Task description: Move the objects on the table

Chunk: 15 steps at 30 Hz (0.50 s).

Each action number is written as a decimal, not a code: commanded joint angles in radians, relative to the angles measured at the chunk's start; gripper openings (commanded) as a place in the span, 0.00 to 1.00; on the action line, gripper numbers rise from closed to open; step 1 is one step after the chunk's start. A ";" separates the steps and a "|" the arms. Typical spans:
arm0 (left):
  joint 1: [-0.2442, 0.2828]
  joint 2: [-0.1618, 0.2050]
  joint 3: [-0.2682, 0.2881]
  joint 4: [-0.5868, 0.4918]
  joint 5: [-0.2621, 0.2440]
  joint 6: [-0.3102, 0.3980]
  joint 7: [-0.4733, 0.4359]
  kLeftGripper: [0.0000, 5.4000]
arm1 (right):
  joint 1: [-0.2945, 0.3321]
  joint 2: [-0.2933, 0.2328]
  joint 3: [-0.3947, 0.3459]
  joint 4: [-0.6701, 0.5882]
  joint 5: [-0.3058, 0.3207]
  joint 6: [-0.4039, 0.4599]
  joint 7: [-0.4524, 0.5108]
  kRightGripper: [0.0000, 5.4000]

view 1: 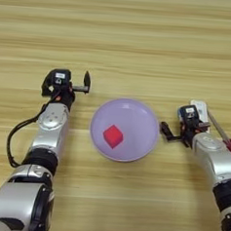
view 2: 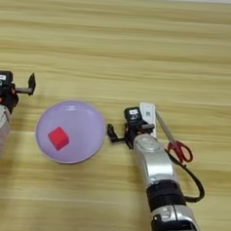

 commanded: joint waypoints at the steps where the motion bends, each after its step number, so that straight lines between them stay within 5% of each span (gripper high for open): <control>1: -0.014 0.001 -0.002 -0.008 0.002 0.013 0.004 1.00 | -0.009 0.002 -0.004 0.029 0.001 0.024 -0.005 1.00; 15: -0.015 0.001 0.000 -0.009 0.000 0.015 0.000 1.00 | -0.055 -0.006 -0.010 0.156 -0.018 -0.008 -0.047 1.00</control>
